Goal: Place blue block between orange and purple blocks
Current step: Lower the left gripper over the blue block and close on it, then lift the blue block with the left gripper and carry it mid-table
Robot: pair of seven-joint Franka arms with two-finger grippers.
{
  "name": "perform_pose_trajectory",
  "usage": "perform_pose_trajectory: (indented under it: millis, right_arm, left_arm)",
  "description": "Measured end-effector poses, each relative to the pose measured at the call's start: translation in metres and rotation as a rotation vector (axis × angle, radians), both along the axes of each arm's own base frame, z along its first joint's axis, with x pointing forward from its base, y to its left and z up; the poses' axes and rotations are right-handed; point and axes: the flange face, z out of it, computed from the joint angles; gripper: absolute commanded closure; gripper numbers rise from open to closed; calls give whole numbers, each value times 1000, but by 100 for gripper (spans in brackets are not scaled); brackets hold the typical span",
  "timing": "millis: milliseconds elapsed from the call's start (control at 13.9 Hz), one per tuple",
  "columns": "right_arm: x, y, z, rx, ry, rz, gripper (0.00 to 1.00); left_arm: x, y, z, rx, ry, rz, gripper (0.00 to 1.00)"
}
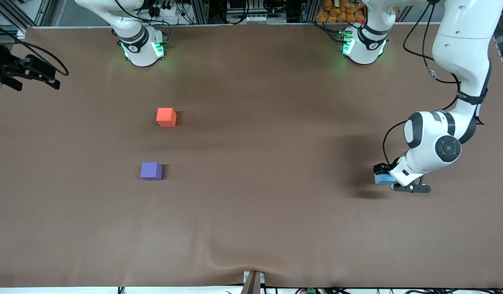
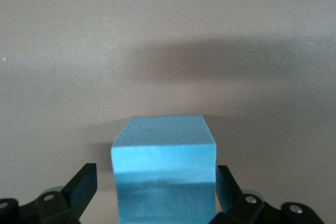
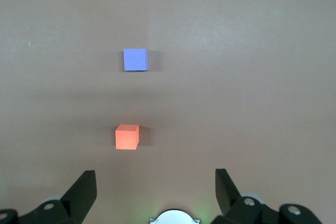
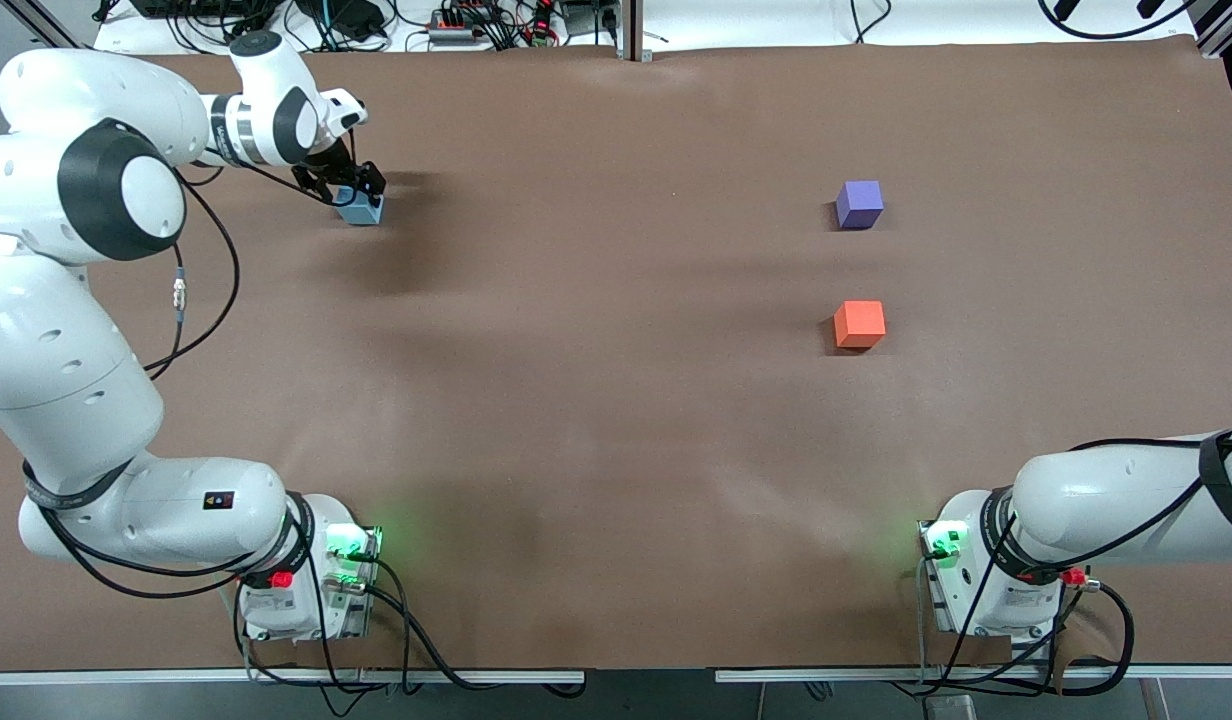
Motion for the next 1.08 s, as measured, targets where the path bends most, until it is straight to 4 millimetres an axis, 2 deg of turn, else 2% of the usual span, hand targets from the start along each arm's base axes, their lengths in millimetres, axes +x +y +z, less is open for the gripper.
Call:
perform_pose_trajectory:
  millis: [216, 288, 360, 432, 648, 792, 936, 1080]
  right_arm:
    - [0, 0, 0, 0, 0, 0, 0]
    - [0, 0, 0, 0, 0, 0, 0]
    - [0, 0, 0, 0, 0, 0, 0]
    - [0, 0, 0, 0, 0, 0, 0]
    - [0, 0, 0, 0, 0, 0, 0]
    - [0, 1, 0, 5, 0, 1, 0]
    - [0, 1, 0, 11, 1, 1, 0]
    - [0, 1, 0, 12, 1, 1, 0]
  left_arm:
    - [-1, -3, -11, -2, 4, -4, 3]
    - [-1, -3, -11, -3, 2, -5, 30]
    - [1, -4, -10, -3, -2, -6, 51]
    - [2, -5, -8, -3, -7, -8, 58]
    - [9, -7, -1, -4, -28, -10, 58]
    - [19, -7, 17, -4, -67, -10, 58]
    - [29, -7, 49, -3, -105, -9, 58]
    - [33, -7, 90, 0, -113, -8, 58]
